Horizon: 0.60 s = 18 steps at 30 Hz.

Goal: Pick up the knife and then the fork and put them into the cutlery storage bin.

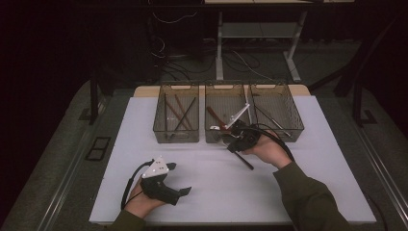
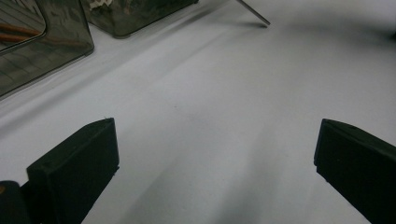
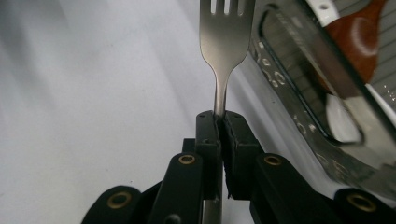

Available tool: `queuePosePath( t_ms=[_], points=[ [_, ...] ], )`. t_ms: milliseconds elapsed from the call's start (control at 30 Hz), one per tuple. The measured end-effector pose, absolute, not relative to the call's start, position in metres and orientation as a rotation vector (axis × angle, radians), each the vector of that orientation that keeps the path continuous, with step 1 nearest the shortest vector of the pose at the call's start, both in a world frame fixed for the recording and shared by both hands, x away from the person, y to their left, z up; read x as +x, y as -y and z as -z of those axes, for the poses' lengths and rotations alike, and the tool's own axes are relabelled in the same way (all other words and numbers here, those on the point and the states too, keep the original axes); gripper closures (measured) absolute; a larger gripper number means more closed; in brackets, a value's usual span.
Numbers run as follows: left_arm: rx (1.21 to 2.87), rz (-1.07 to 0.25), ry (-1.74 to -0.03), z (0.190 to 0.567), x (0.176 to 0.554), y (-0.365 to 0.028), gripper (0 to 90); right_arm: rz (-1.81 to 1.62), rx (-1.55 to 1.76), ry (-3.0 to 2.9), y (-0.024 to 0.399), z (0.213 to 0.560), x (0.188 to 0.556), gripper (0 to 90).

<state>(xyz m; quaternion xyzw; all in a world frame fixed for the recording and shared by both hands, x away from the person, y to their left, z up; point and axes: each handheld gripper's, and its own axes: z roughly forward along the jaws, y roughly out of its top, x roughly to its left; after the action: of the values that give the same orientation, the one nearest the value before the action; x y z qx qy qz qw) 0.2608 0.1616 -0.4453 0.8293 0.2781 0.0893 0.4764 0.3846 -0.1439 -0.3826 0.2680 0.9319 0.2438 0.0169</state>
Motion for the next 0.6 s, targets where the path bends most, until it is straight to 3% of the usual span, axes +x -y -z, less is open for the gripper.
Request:
queuePosePath(
  t_ms=[600],
  points=[
    [2.026, -0.22, -0.674, 0.445, 0.261, -0.161, 0.0, -1.174, 0.918, -2.674, 0.2, 0.357, 0.385, 84.6]
  ],
)
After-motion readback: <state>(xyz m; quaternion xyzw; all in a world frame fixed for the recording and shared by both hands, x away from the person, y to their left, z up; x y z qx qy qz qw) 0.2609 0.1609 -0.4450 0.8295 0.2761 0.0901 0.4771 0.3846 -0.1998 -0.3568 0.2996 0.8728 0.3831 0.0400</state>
